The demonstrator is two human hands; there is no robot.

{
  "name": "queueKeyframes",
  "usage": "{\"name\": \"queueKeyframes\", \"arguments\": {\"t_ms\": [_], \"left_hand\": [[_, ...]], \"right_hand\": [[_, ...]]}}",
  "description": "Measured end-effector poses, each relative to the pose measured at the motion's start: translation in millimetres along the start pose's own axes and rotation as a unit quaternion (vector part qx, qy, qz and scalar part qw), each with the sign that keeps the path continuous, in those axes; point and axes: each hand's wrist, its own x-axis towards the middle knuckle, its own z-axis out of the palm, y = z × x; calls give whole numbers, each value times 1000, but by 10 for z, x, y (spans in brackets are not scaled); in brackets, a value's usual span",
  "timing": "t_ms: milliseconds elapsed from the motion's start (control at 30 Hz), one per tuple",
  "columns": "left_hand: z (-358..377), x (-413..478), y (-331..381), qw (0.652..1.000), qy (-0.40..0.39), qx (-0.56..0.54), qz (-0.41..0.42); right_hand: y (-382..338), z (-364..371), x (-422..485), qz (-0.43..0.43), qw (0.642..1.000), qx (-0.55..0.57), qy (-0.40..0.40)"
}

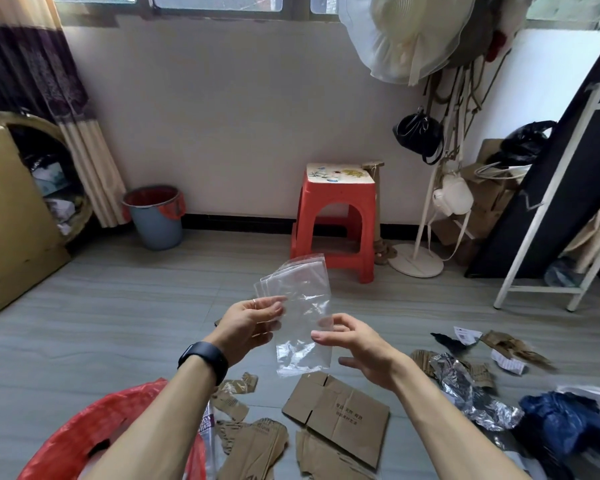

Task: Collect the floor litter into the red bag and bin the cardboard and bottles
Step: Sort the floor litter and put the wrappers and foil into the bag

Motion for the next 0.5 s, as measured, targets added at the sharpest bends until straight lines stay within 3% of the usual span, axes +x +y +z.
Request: {"name": "queueKeyframes", "arguments": {"t_ms": [133, 333, 500], "left_hand": [[68, 4, 8, 998, 67, 7, 19], [76, 28, 27, 991, 123, -20, 39], [-8, 31, -72, 986, 137, 90, 29]], "right_hand": [[37, 45, -10, -17, 1000, -12, 20], [-32, 123, -8, -54, 995, 64, 60], [19, 112, 36, -75, 984, 94, 135]]}}
